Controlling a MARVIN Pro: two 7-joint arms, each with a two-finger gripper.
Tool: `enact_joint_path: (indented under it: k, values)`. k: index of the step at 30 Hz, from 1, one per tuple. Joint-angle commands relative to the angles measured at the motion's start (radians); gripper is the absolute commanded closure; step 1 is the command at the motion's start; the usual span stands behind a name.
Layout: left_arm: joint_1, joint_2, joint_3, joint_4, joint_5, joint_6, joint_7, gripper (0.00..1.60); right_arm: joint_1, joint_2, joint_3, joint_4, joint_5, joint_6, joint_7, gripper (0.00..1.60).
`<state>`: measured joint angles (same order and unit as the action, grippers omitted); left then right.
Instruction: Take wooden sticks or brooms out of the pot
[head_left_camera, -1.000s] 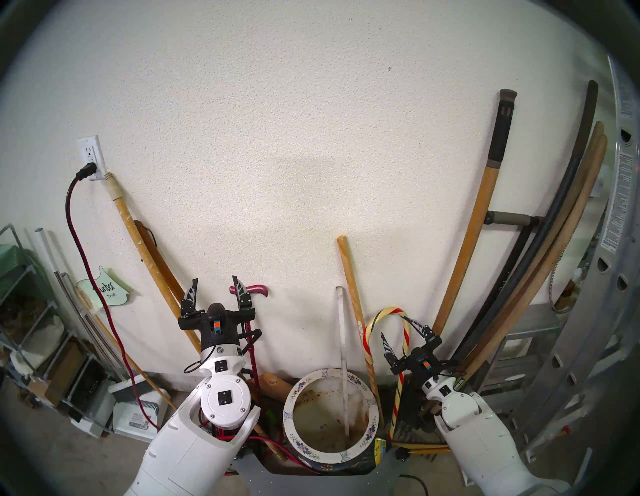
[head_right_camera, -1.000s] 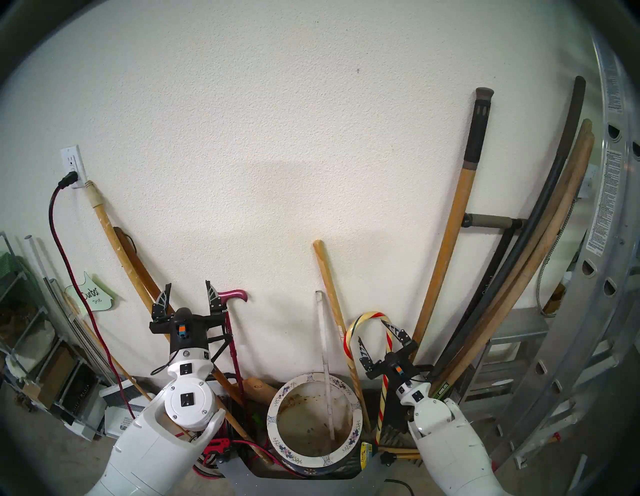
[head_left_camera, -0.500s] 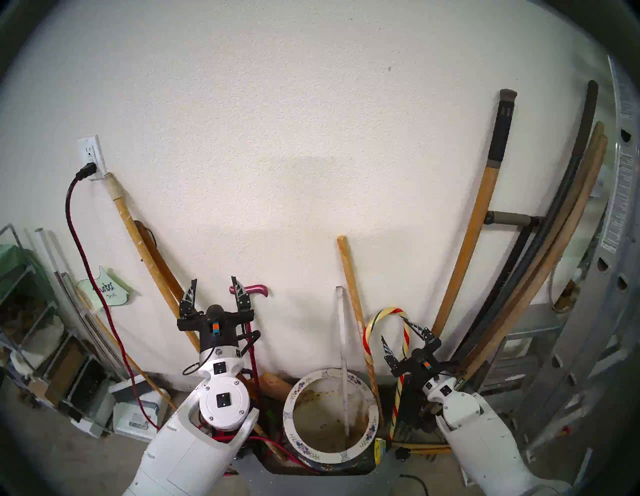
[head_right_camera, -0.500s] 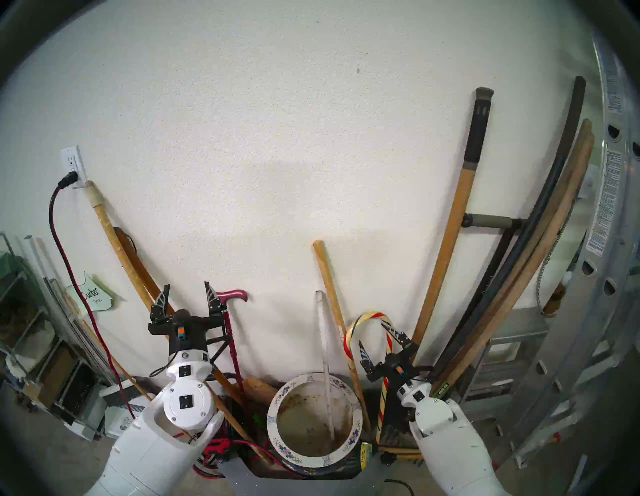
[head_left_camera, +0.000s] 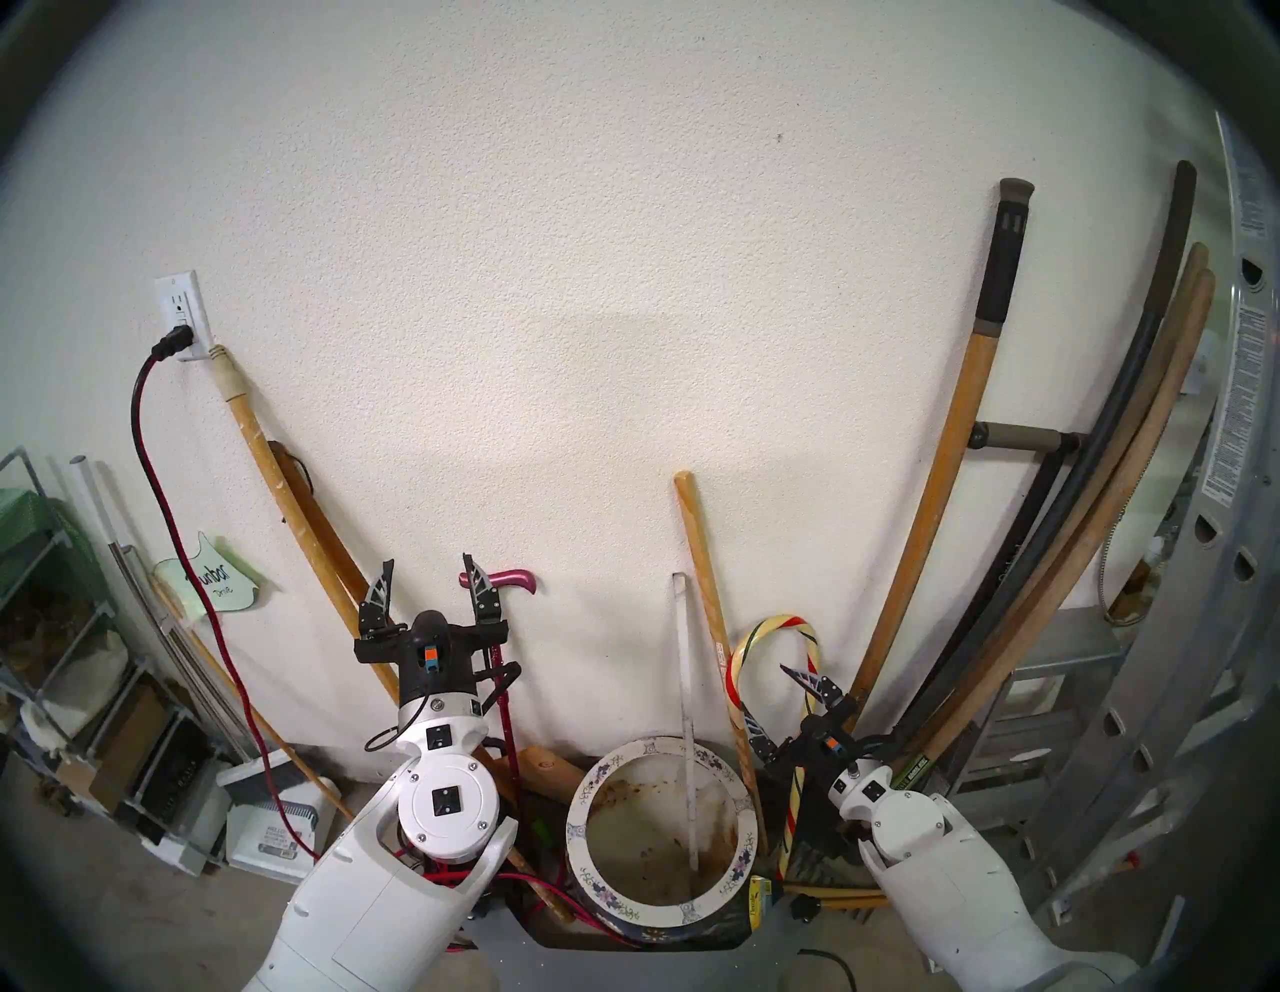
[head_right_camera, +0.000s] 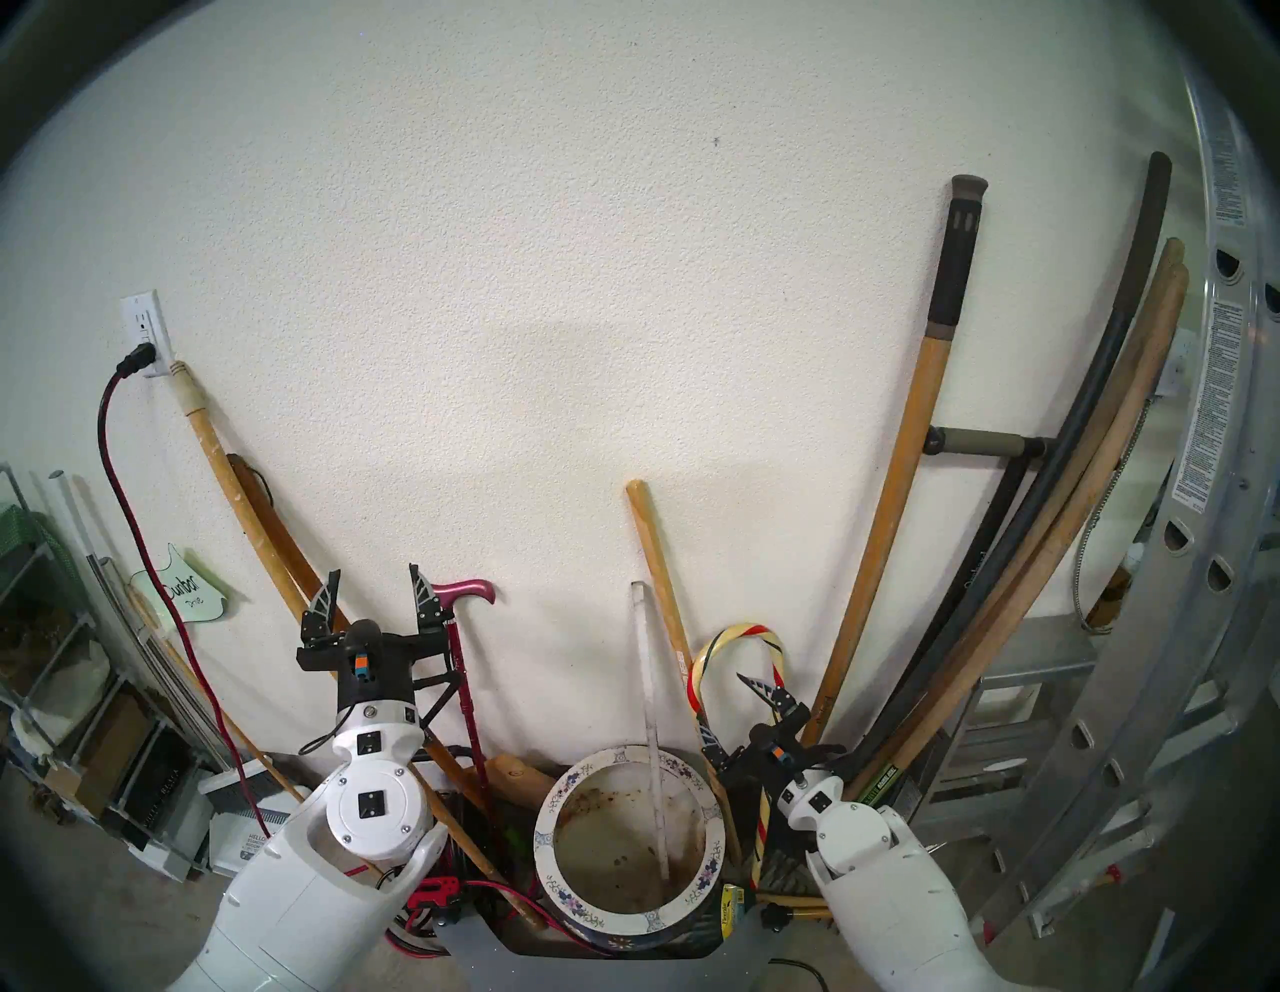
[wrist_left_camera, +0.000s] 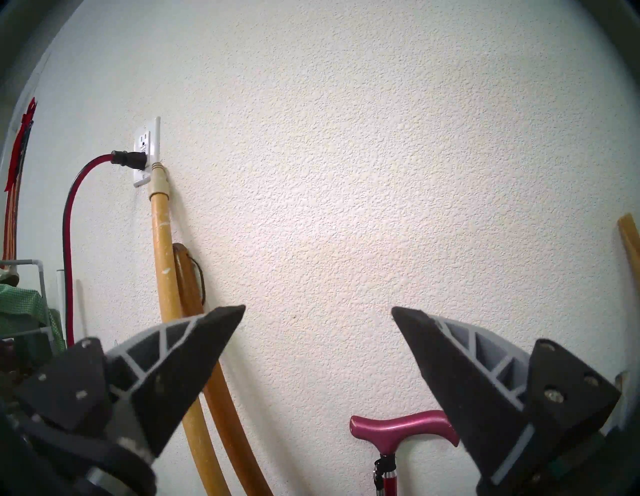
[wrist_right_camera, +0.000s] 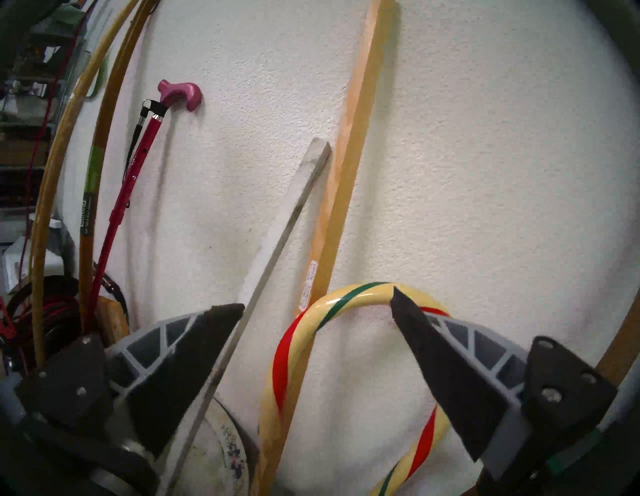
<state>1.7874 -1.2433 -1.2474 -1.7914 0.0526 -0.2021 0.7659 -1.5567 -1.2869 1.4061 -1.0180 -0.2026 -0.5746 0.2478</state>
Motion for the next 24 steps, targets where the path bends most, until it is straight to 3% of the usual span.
enact_joint_path:
  k: [1, 11, 24]
  values:
    - [-0.005, 0.000, 0.000, 0.000, 0.000, 0.002, 0.000, 0.00, 0.089, -0.037, -0.032, 0.097, 0.004, -0.008, 0.036, 0.00]
    - [-0.007, 0.005, 0.005, 0.001, -0.004, 0.002, 0.005, 0.00, 0.189, -0.082, -0.066, 0.231, -0.001, -0.015, 0.069, 0.00]
    - [-0.009, 0.012, 0.011, 0.001, -0.009, 0.002, 0.011, 0.00, 0.328, -0.164, -0.095, 0.378, -0.021, 0.035, 0.081, 0.00]
